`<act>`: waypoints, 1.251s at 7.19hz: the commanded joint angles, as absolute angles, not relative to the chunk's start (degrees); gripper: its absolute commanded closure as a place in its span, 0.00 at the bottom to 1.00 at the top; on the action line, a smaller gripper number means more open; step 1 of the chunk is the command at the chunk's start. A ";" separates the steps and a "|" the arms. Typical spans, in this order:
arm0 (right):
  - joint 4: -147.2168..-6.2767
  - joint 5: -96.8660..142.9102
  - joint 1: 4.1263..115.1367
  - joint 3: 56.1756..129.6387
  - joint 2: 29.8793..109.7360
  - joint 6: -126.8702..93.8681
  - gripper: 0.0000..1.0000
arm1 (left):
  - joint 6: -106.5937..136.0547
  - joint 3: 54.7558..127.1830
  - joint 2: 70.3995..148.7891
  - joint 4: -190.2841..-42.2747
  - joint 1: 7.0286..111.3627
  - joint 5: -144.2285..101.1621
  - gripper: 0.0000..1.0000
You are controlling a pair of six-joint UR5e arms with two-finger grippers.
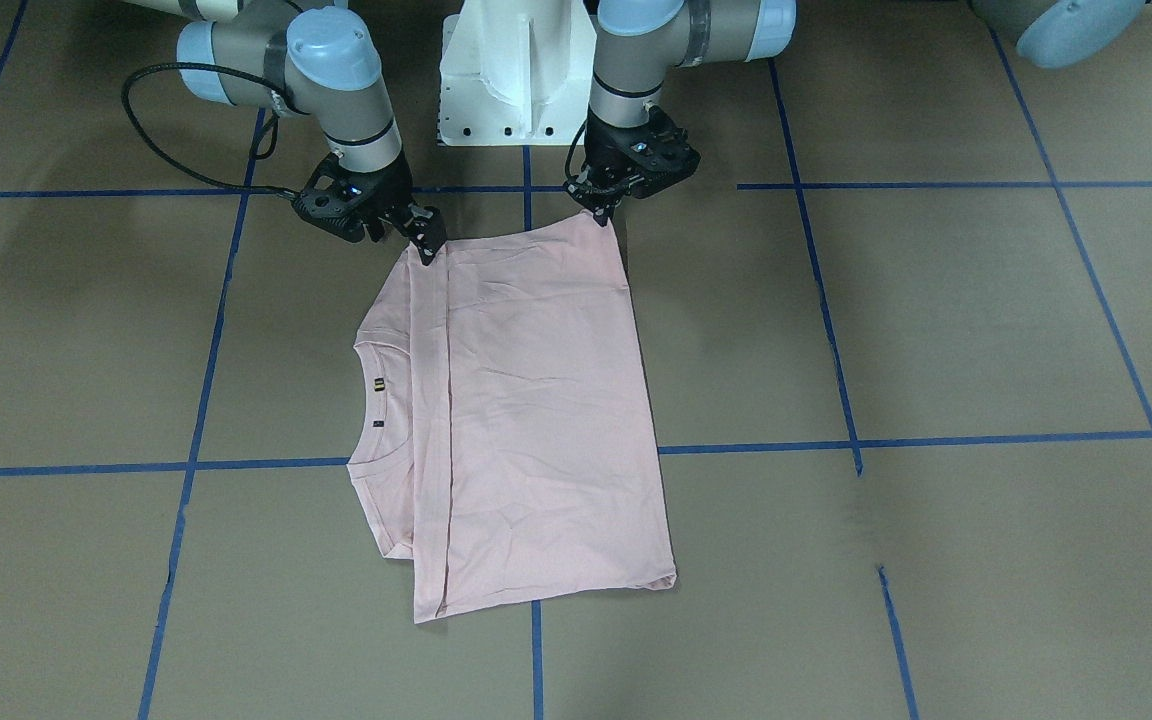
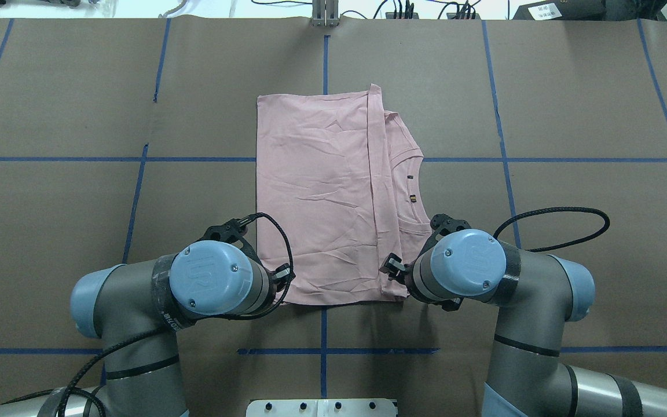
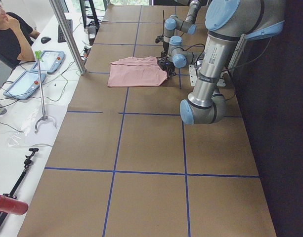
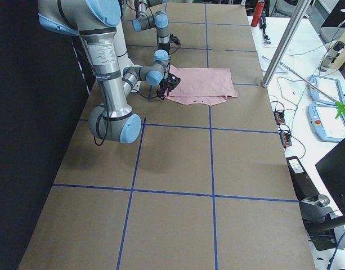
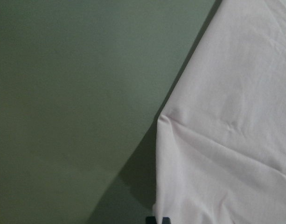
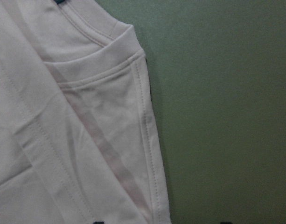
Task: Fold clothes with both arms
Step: 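Pinch the two near corners of the shirt with both grippers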
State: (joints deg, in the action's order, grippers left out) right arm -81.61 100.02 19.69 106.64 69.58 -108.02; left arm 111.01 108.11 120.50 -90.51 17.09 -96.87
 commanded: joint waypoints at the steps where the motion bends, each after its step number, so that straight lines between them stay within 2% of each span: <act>1: -81.73 100.02 19.60 105.30 68.39 -107.75 0.12 | 111.01 108.11 120.50 -90.53 17.05 -96.94 1.00; 7: -81.91 100.28 20.04 104.68 67.67 -107.84 0.15 | 111.01 108.02 120.50 -90.53 17.14 -96.94 1.00; 9: -81.91 100.28 20.04 104.50 67.94 -107.84 0.19 | 111.01 108.02 120.50 -90.53 17.05 -96.94 1.00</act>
